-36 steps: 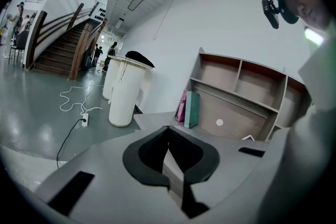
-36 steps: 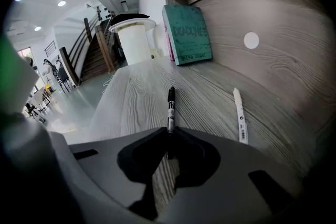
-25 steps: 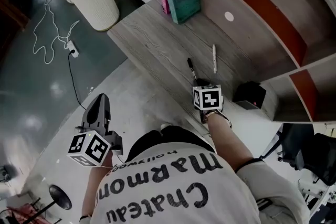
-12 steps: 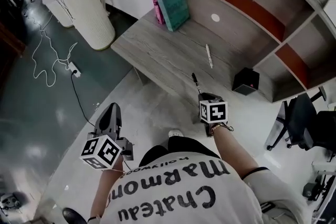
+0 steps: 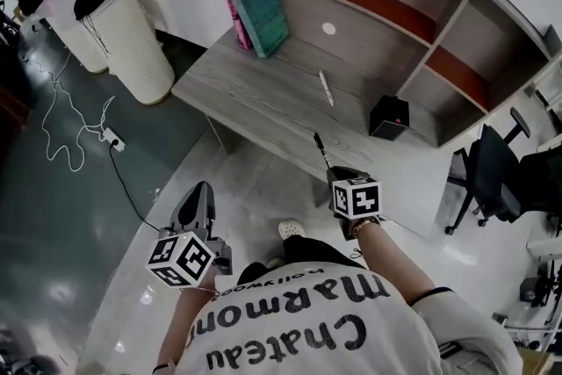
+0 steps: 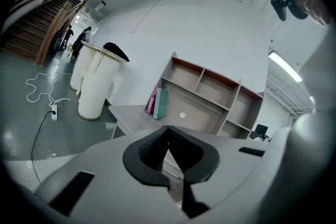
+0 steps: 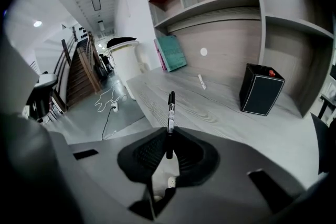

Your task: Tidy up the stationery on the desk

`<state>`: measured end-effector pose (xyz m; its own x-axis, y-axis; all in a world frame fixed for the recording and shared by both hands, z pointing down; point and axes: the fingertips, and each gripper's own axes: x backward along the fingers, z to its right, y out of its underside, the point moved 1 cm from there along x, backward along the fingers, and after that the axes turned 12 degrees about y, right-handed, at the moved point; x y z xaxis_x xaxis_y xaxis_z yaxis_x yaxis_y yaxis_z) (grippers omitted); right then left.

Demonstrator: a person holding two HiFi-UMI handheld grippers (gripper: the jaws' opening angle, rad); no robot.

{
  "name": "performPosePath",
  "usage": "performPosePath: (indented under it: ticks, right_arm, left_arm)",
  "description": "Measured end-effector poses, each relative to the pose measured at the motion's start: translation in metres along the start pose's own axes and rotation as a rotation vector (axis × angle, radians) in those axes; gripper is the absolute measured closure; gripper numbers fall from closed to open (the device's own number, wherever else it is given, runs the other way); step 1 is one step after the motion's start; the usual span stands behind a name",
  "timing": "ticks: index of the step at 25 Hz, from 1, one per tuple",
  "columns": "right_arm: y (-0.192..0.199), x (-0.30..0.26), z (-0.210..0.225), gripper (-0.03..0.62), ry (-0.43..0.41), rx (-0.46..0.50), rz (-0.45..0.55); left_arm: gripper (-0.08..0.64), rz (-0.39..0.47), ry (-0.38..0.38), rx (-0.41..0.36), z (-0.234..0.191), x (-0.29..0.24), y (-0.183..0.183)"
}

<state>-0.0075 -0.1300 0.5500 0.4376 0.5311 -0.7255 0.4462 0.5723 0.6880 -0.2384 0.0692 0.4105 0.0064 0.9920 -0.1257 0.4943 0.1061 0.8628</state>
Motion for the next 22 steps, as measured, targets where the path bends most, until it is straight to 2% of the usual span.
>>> performPosePath:
  ticks: [14, 22]
  right_arm:
    - [-0.014, 0.086, 0.005, 0.545, 0.026, -0.06, 0.193]
    - [-0.023, 0.121, 0.029, 0.545, 0.094, -0.066, 0.267]
  left_arm:
    - [0.545, -0.031, 0.121, -0.035, 0.038, 0.004, 0.018]
    - [0.545, -0.045, 0.161, -0.02, 0.048, 0.006, 0.028]
